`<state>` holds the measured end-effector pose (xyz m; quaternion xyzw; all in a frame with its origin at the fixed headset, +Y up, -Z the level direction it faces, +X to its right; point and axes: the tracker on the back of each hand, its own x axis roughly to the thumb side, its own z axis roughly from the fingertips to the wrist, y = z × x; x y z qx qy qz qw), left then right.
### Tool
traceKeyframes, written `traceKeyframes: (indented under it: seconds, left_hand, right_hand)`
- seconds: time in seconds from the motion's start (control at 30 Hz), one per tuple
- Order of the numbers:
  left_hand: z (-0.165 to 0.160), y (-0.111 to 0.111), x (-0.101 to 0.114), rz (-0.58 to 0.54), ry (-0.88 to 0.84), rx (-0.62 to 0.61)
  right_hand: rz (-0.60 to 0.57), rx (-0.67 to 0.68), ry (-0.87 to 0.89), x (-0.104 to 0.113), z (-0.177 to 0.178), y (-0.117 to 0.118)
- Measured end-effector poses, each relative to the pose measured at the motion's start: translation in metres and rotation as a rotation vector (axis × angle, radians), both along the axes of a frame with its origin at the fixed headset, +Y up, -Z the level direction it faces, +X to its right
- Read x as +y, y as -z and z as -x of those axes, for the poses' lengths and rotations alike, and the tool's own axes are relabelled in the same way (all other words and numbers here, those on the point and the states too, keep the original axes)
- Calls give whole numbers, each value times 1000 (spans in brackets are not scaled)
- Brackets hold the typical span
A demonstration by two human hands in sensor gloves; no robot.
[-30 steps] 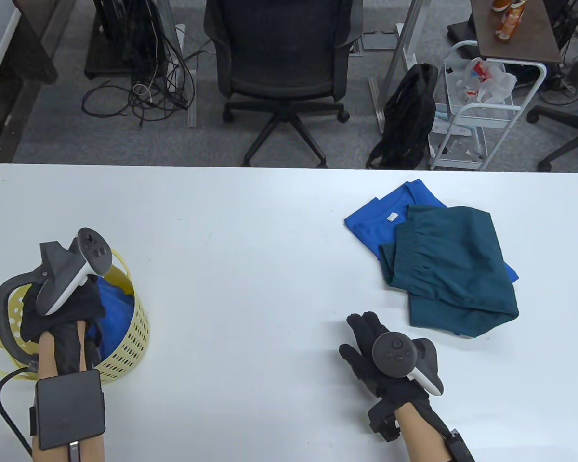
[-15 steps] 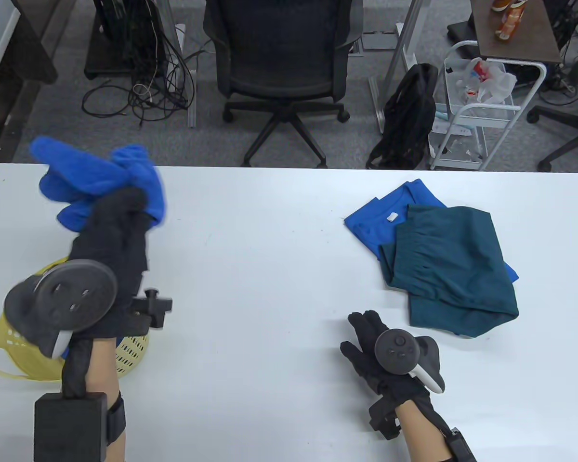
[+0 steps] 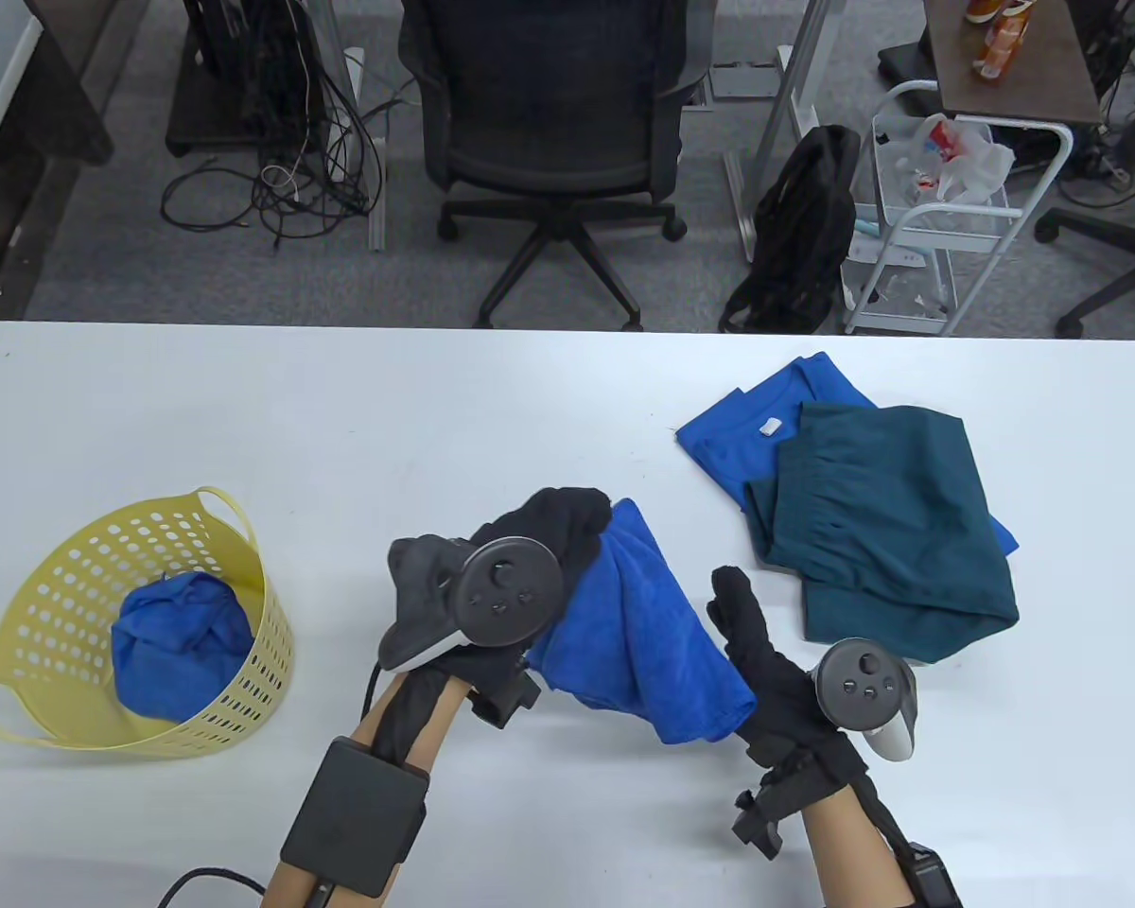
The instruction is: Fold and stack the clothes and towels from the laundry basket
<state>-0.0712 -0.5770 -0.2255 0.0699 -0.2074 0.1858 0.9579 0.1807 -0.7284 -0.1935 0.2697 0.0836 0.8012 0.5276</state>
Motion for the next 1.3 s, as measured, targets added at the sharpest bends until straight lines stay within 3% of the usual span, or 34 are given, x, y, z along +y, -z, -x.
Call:
traceKeyframes:
  seconds: [0.13, 0.2, 0.27, 0.33, 0.43, 0.47, 0.53, 0.63, 0.77, 0.93, 1.07, 1.1, 1.17, 1.23, 1.3]
  left_hand:
    - [-10, 12, -30, 60, 57, 81]
    - [-8, 7, -38, 21, 53, 131]
    - [-4, -9, -41, -24, 37, 152]
    - [-2, -32, -47, 1, -9, 88]
    - [-9, -61, -73, 251, -25, -118]
    - [-14, -66, -81, 279, -25, -165]
    - [-26, -78, -101, 240, 0, -184]
    - [-21, -79, -107, 70, -31, -26]
    - [-3, -72, -114, 124, -169, 54]
    - [11, -64, -123, 245, -225, 56]
    - [16, -60, -131, 311, -245, 37]
    - [16, -60, -132, 323, -253, 26]
    - [18, -59, -133, 356, -279, -8]
    - [28, -54, -129, 392, -322, -35]
    - [51, -46, -128, 399, -356, 16]
  right_hand:
    - [22, -62, 77, 3, 15, -6]
    - [44, -200, 94, 2, 16, -10]
    - [38, -235, 82, 2, 12, -9]
    - [78, -260, 84, 0, 6, -9]
    - [163, -285, 206, -2, 7, -11]
    - [177, -280, 218, -3, 9, -12]
    - [232, -206, 228, -4, 20, -16]
    - [218, -121, 360, -11, 24, -17]
    - [328, 149, 543, -17, 33, -19]
    - [97, 178, 177, -10, 48, -23]
    - [115, 183, 154, -11, 53, -25]
    - [107, 161, 141, -12, 53, -26]
    - [67, -38, 119, -14, 48, -25]
    - [94, -201, 228, -14, 33, -21]
    - [129, -310, 266, -12, 9, -14]
